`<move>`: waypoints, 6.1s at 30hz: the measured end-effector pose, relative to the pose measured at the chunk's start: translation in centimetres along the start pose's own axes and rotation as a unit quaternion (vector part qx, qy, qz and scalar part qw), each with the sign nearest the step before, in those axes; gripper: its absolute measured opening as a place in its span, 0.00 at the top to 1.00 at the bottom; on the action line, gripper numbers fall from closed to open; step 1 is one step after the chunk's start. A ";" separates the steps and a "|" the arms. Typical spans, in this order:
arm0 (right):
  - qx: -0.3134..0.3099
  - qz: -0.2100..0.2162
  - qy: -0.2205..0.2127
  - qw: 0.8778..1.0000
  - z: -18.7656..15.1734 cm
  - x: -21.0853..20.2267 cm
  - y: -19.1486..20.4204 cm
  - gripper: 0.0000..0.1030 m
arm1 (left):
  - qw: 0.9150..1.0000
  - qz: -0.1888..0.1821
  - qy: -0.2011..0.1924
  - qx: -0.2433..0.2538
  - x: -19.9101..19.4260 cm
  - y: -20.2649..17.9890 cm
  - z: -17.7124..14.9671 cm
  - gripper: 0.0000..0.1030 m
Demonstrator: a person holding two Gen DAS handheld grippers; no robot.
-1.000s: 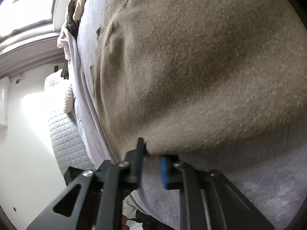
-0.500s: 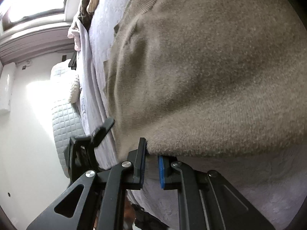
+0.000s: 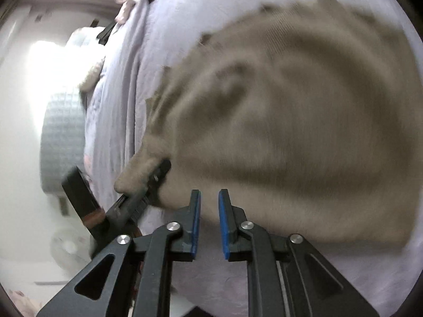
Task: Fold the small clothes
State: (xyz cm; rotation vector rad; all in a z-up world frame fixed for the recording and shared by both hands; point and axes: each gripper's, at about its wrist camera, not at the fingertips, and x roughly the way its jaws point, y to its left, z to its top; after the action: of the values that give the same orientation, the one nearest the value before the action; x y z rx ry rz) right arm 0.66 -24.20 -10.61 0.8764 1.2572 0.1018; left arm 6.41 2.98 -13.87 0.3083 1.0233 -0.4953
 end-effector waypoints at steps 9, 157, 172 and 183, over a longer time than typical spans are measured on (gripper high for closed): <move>-0.165 -0.056 0.116 0.978 8.9 5.9 11.1 0.14 | 0.991 0.041 -0.034 0.126 -0.5 -2.1 -1.1 0.83; 0.173 -0.110 -0.105 0.973 -11.1 -12.8 -13.7 0.92 | 0.982 -0.063 0.155 0.082 -6.6 -11.1 -0.3 0.00; 0.148 -0.132 -0.101 0.975 -11.8 -12.3 -11.0 0.06 | 0.982 -0.057 0.171 0.065 -6.1 -9.3 0.3 0.00; 0.162 -0.142 -0.079 0.973 -11.0 -12.5 -13.5 0.06 | 0.976 -0.080 0.197 0.045 -4.4 -9.2 0.8 0.00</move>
State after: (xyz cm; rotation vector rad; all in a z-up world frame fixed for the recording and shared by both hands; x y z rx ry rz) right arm -18.34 -34.17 -9.66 0.9522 1.2542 -0.4042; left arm 0.27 -4.08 -9.77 0.4171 1.4225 -0.6418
